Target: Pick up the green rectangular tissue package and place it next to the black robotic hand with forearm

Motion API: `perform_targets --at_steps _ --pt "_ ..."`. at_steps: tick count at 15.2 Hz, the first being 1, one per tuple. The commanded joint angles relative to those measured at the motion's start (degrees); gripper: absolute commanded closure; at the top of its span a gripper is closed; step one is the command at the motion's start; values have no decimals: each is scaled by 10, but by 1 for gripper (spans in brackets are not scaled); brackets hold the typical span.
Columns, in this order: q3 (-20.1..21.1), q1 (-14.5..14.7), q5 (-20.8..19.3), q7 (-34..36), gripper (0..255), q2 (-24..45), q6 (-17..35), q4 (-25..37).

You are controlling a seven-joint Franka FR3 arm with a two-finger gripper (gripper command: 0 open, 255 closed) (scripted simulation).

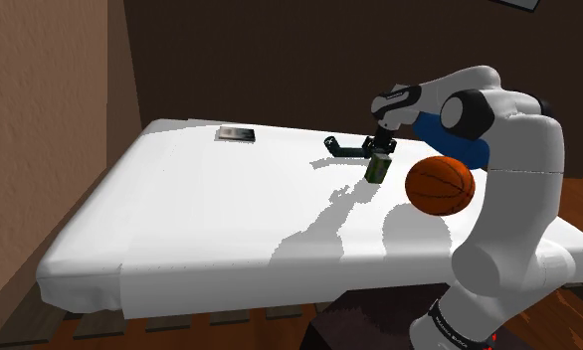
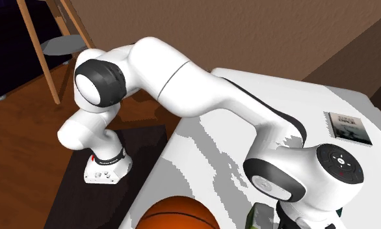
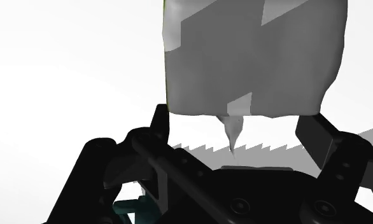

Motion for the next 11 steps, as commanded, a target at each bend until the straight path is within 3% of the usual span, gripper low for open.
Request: perform_targets --at_steps 1,3,11 --pt "-2 0 -3 2 0 -12 -23 11" --pt "-3 1 -7 4 0 -24 -52 28" --pt "-3 1 -7 4 0 -24 -52 28"
